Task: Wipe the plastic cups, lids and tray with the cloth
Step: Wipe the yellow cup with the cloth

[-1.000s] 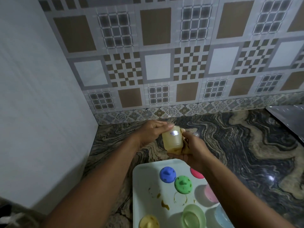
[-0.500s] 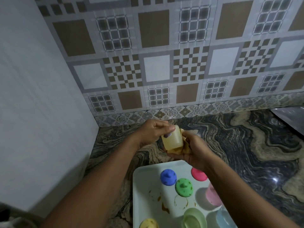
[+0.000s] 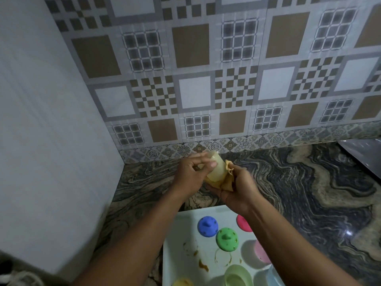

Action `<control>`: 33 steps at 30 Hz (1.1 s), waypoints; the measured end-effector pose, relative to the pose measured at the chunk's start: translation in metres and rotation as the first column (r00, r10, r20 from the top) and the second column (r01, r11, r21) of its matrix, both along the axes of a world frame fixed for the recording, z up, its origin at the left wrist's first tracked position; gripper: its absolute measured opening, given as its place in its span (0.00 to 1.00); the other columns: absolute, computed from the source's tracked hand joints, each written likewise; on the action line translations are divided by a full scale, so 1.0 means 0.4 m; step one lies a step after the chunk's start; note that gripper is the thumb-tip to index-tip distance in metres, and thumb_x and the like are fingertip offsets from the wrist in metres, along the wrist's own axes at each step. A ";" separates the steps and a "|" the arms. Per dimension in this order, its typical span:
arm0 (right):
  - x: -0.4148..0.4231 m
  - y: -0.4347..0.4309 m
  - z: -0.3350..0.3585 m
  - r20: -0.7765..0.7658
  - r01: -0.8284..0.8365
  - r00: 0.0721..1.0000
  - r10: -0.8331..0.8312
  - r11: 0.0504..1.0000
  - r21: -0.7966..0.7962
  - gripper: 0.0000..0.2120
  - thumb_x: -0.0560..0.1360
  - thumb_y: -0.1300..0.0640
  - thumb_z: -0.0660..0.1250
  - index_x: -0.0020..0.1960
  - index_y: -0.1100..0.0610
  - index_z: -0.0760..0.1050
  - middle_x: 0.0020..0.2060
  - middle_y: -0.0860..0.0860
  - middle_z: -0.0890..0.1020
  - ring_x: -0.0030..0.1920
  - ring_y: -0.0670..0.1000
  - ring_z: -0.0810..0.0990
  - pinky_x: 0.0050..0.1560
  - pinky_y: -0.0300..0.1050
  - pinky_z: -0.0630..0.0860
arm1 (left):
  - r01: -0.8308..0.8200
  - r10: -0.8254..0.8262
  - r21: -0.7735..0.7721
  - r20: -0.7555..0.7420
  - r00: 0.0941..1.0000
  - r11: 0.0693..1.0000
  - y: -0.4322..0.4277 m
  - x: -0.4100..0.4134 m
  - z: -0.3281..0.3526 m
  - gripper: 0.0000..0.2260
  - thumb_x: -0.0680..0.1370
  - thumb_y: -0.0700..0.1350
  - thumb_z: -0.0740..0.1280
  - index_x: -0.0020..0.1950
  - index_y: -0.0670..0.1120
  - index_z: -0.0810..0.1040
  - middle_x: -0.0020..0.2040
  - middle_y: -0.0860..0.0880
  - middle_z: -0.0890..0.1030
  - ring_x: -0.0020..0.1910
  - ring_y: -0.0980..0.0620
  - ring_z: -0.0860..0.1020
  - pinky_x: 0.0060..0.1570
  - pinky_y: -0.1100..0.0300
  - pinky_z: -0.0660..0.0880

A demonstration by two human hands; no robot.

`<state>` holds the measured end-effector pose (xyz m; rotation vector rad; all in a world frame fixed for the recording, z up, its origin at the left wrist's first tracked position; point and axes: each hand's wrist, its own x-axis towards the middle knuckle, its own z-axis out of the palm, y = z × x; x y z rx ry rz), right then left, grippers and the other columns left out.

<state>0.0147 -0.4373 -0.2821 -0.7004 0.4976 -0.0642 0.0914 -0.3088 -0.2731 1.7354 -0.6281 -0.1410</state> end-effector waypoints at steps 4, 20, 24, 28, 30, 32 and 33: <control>-0.004 0.025 0.002 -0.088 0.068 0.993 -0.081 0.987 -0.148 0.15 0.83 0.55 0.57 0.58 0.61 0.78 0.55 0.63 0.84 0.57 0.61 0.82 0.51 0.55 0.83 | 0.024 -0.010 0.206 -0.069 0.998 0.978 0.011 0.014 -0.001 0.27 0.69 0.50 0.79 0.65 0.54 0.74 0.58 0.52 0.80 0.54 0.52 0.82 0.53 0.49 0.82; 0.001 -0.005 0.008 -0.015 0.109 0.990 -0.142 0.821 -0.561 0.13 0.83 0.52 0.58 0.54 0.57 0.80 0.53 0.63 0.83 0.54 0.62 0.82 0.58 0.63 0.78 | 0.053 -0.075 0.247 0.078 0.994 0.968 0.021 0.014 -0.007 0.24 0.69 0.55 0.79 0.63 0.52 0.79 0.55 0.53 0.83 0.52 0.55 0.83 0.54 0.48 0.82; 0.007 0.005 0.012 0.006 0.136 0.988 -0.153 0.860 -0.492 0.12 0.84 0.55 0.57 0.55 0.57 0.79 0.52 0.61 0.83 0.53 0.57 0.81 0.54 0.58 0.81 | 0.005 -0.176 0.365 0.436 0.882 0.931 0.026 0.025 -0.036 0.32 0.70 0.49 0.79 0.72 0.52 0.72 0.66 0.51 0.74 0.62 0.51 0.77 0.60 0.49 0.78; 0.006 -0.003 0.003 0.006 0.125 0.990 -0.142 0.856 -0.502 0.13 0.82 0.57 0.59 0.59 0.59 0.80 0.53 0.61 0.84 0.55 0.60 0.82 0.53 0.55 0.81 | 0.065 -0.121 0.226 0.248 0.961 0.972 0.032 0.027 -0.037 0.30 0.69 0.55 0.78 0.70 0.57 0.74 0.64 0.53 0.76 0.58 0.54 0.80 0.55 0.52 0.82; 0.004 -0.002 -0.002 0.026 0.123 0.991 -0.132 0.820 -0.559 0.13 0.82 0.55 0.60 0.58 0.57 0.81 0.52 0.58 0.86 0.56 0.59 0.83 0.58 0.56 0.80 | 0.036 -0.064 0.223 0.120 0.991 0.974 0.029 0.024 -0.030 0.30 0.68 0.58 0.77 0.69 0.56 0.76 0.61 0.54 0.79 0.53 0.57 0.82 0.53 0.52 0.82; 0.004 0.004 -0.008 0.041 0.124 0.991 -0.127 0.769 -0.627 0.13 0.82 0.53 0.61 0.57 0.55 0.82 0.51 0.55 0.86 0.56 0.57 0.83 0.61 0.59 0.79 | 0.052 -0.072 0.229 0.079 0.994 0.972 0.030 0.028 -0.039 0.29 0.70 0.54 0.78 0.69 0.51 0.77 0.61 0.52 0.81 0.53 0.57 0.83 0.54 0.51 0.82; 0.003 0.007 -0.011 0.047 0.127 0.991 -0.127 0.752 -0.647 0.13 0.81 0.52 0.61 0.55 0.54 0.83 0.50 0.55 0.86 0.55 0.57 0.83 0.61 0.61 0.79 | 0.086 -0.099 0.222 0.050 0.994 0.971 0.032 0.030 -0.044 0.29 0.70 0.50 0.79 0.70 0.50 0.77 0.62 0.51 0.81 0.54 0.56 0.83 0.55 0.50 0.82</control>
